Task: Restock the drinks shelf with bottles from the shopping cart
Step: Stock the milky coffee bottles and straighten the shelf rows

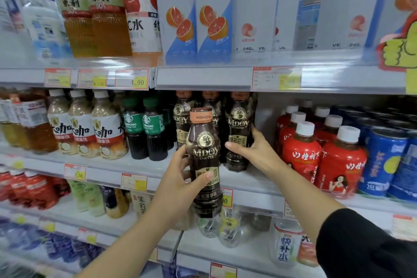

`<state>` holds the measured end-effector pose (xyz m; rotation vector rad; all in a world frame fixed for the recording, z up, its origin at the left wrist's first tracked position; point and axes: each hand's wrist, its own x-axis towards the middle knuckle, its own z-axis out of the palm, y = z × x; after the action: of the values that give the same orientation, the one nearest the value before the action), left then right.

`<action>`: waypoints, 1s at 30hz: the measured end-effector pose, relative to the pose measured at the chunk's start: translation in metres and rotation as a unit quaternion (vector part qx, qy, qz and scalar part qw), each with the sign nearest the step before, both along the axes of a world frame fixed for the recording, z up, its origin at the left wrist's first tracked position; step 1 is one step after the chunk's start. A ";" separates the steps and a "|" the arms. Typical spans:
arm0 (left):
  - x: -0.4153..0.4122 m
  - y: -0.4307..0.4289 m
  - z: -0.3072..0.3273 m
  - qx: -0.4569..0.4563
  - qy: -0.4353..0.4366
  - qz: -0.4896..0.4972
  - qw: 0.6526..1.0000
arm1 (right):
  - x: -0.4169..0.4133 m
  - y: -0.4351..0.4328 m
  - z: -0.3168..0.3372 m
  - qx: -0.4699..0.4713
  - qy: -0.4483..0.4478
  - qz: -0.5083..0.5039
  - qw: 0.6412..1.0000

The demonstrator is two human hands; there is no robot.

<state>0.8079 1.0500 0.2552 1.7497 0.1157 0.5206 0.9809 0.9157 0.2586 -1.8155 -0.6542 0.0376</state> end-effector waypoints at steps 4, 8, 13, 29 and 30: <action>0.000 -0.001 0.000 0.018 0.002 0.002 1.000 | -0.010 -0.008 0.005 0.013 0.005 0.004 1.000; 0.000 -0.003 0.002 0.030 0.000 -0.008 1.000 | -0.031 -0.022 0.024 0.117 0.001 -0.025 0.993; 0.003 -0.009 0.009 0.012 -0.011 -0.002 1.000 | 0.000 -0.006 0.053 0.208 0.090 -0.084 0.970; 0.006 0.011 -0.001 0.026 0.012 0.030 0.999 | 0.040 0.020 0.018 0.131 0.051 -0.115 0.983; 0.007 0.011 -0.001 0.023 0.012 0.027 0.999 | 0.041 0.020 0.018 0.130 0.051 -0.116 0.983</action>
<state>0.8149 1.0608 0.2544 1.8025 0.1694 0.5457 1.0218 0.9357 0.2764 -1.6138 -0.3542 -0.1065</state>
